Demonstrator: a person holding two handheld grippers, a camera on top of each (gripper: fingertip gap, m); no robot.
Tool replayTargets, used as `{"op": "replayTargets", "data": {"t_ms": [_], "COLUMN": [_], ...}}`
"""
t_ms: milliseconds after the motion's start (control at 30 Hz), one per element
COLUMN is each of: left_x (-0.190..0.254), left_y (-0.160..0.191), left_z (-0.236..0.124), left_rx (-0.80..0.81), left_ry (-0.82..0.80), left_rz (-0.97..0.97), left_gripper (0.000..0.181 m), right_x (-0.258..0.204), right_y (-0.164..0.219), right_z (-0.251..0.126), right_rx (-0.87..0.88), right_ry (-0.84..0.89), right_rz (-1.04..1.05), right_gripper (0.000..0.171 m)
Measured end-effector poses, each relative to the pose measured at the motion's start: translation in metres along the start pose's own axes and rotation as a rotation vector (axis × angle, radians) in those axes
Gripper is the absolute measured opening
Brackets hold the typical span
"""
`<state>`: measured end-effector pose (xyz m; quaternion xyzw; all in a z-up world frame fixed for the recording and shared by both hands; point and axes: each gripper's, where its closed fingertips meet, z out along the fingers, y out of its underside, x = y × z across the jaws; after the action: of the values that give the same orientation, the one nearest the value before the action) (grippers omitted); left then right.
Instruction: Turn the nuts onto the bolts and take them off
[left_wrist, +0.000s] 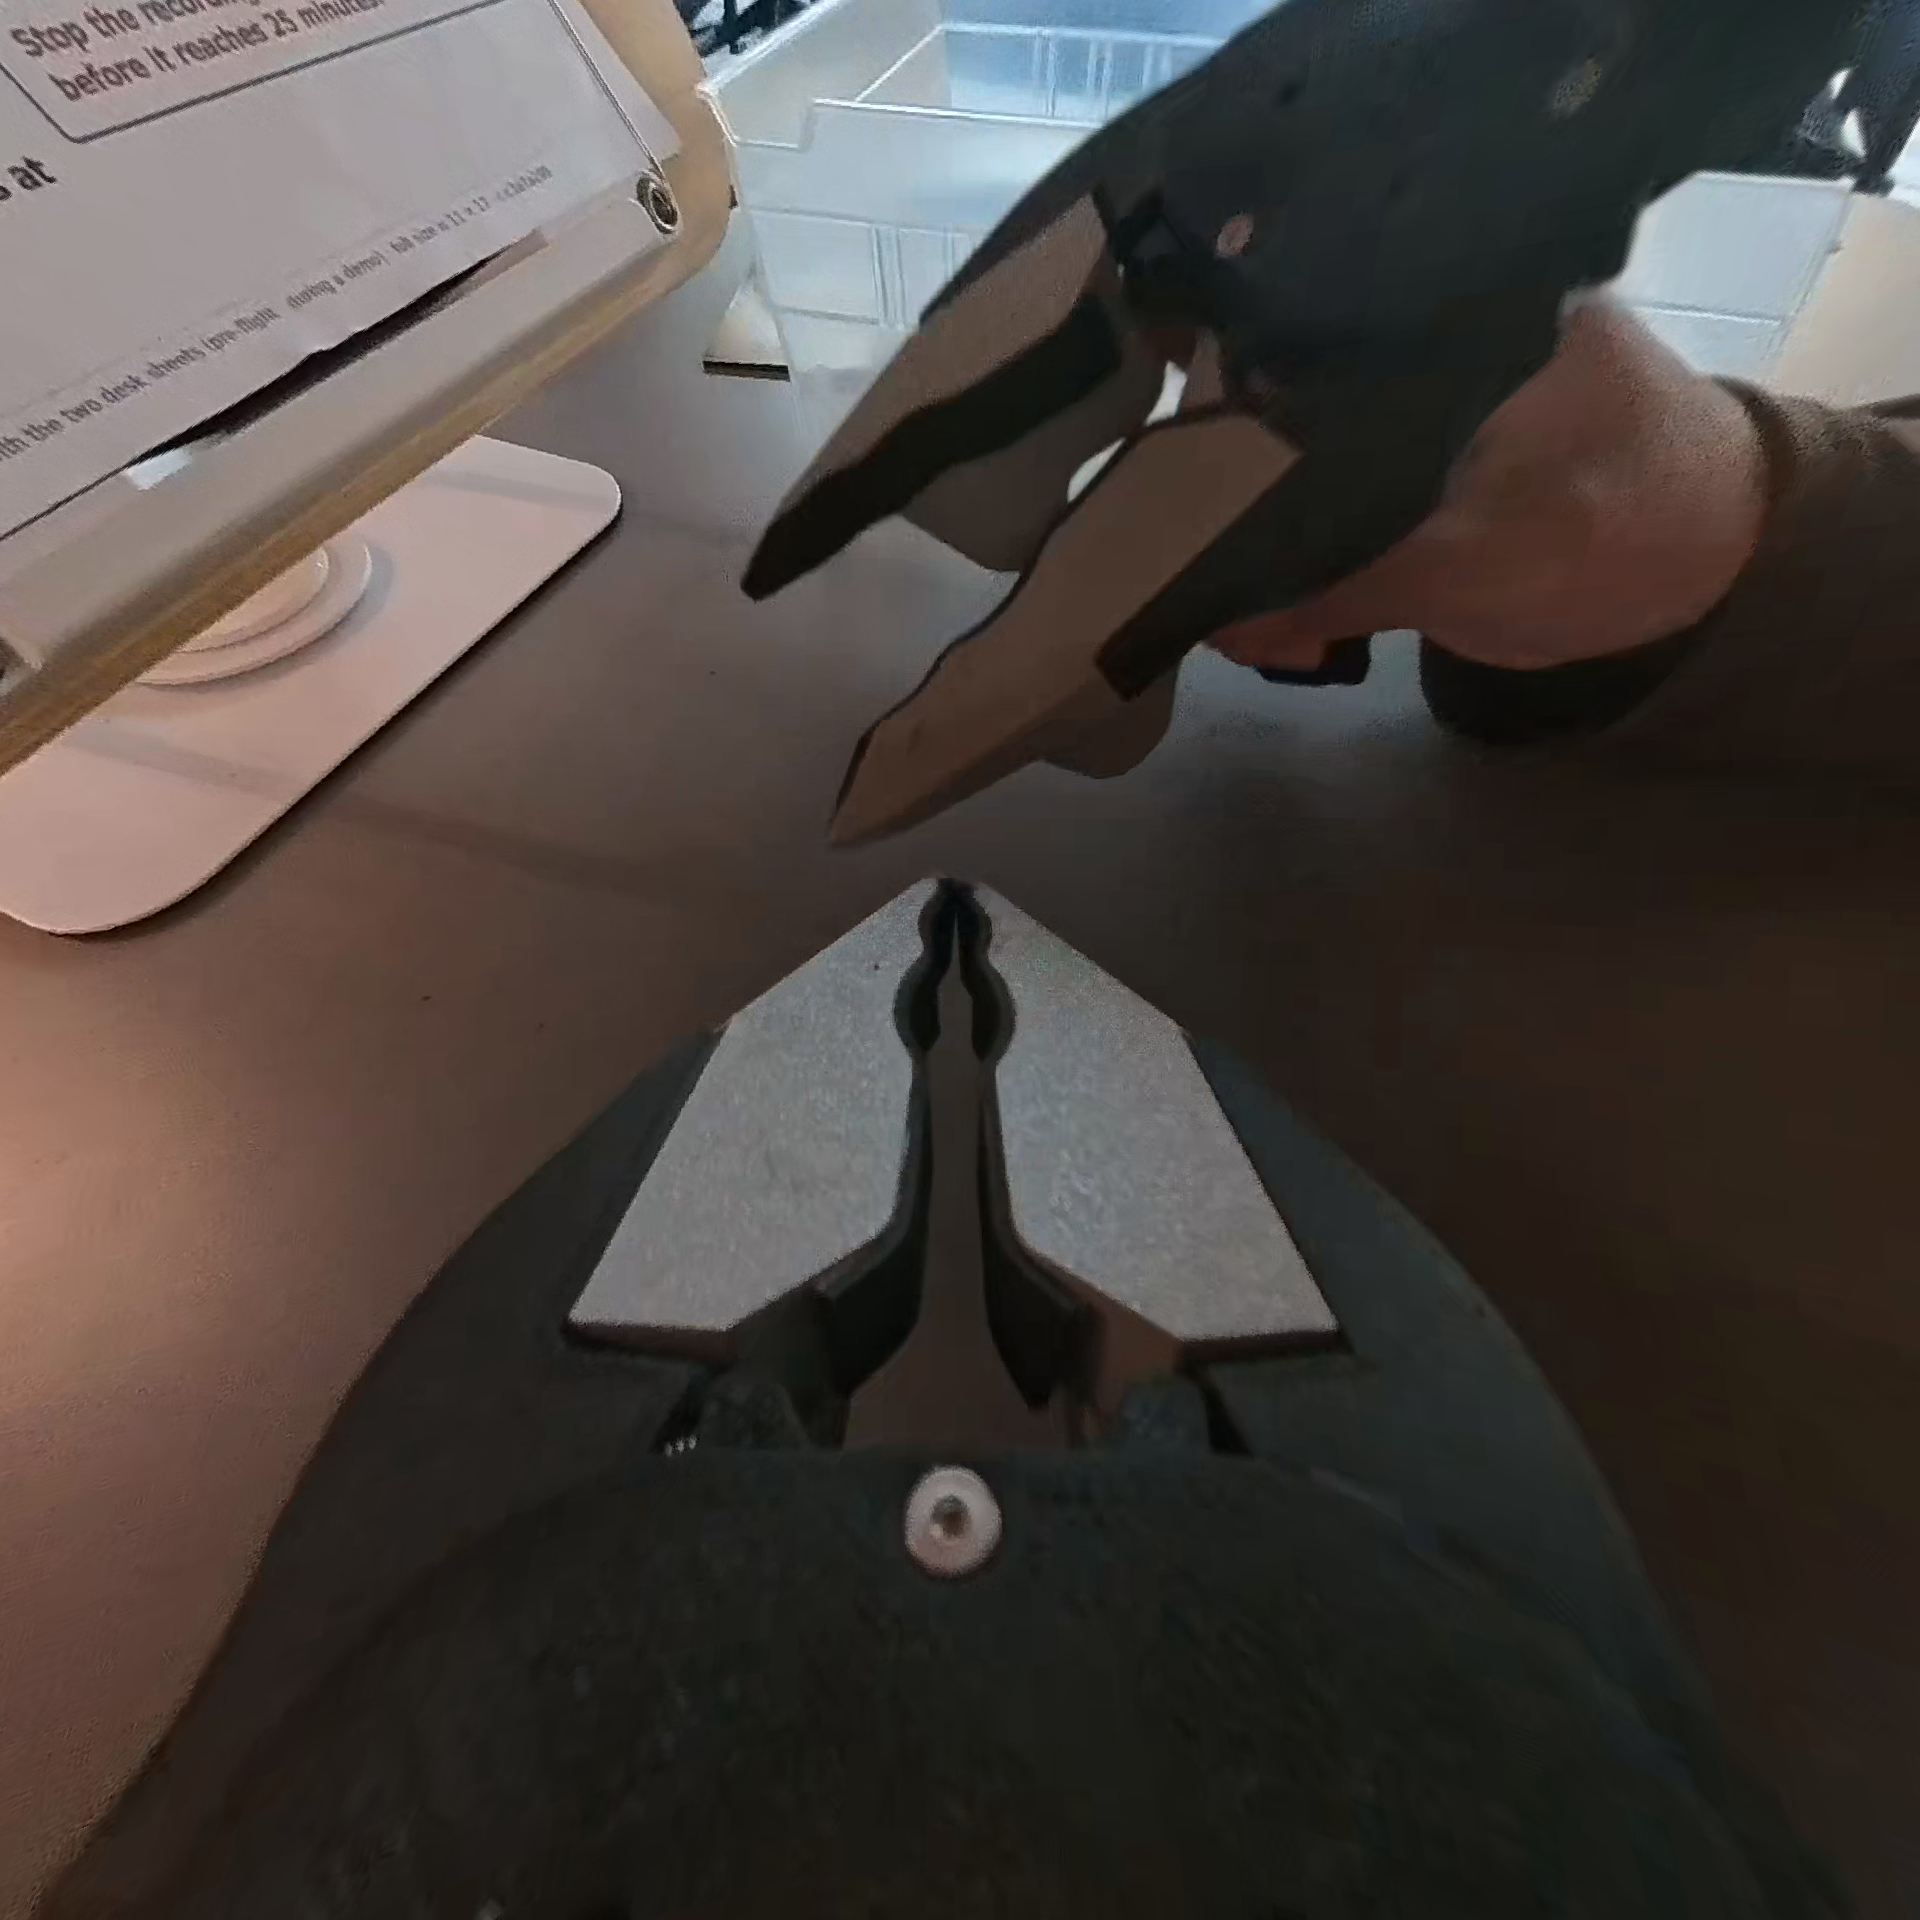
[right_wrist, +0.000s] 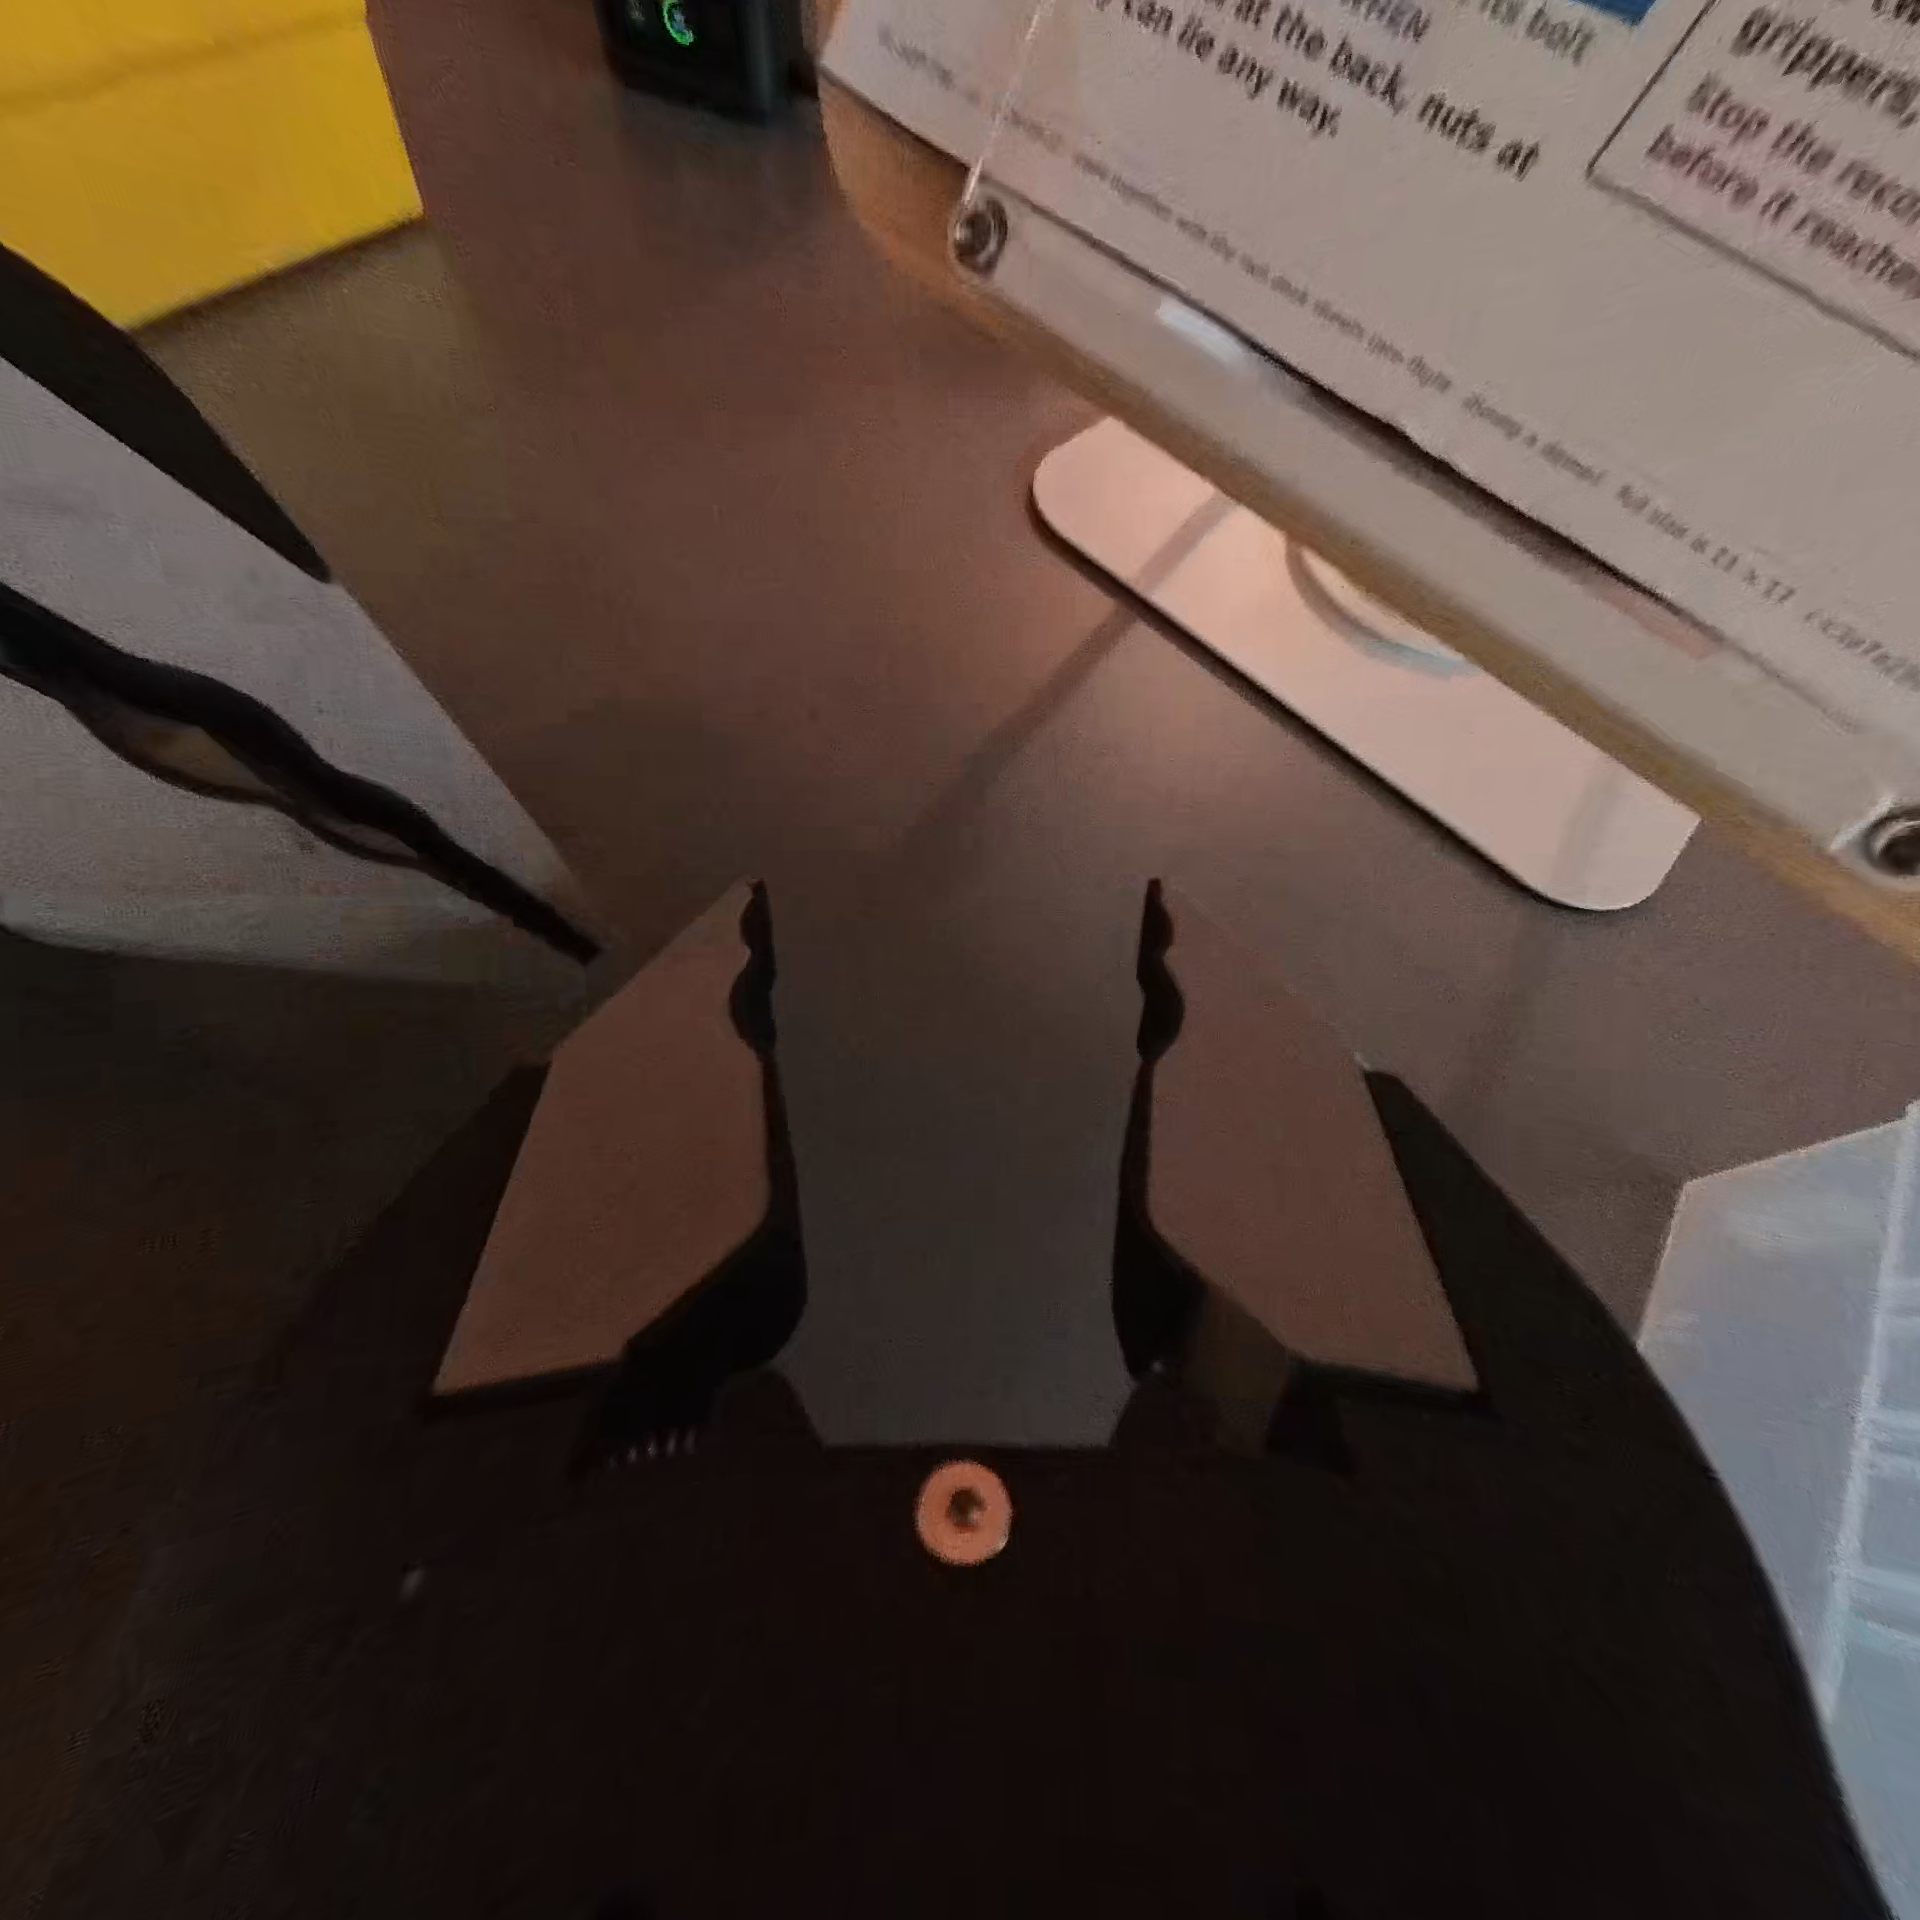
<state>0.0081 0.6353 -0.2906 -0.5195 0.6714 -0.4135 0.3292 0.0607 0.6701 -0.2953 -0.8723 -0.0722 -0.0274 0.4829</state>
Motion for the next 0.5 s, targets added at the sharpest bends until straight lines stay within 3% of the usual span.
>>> {"op": "replayTargets", "data": {"t_ms": [133,500], "left_x": [0.001,0.004], "left_y": [0.0,0.005], "left_z": [0.0,0.003], "left_rx": [-0.002,-0.039], "left_ry": [0.01,-0.012], "left_rz": [0.0,0.029], "left_gripper": [0.0,0.005], "right_x": [-0.013,-0.019], "right_y": [0.022,0.029], "right_z": [0.014,0.018], "right_rx": [-0.091,-0.145], "right_ry": [-0.121,-0.097], "right_rz": [0.092,0.014], "right_gripper": [0.069,0.07]}}
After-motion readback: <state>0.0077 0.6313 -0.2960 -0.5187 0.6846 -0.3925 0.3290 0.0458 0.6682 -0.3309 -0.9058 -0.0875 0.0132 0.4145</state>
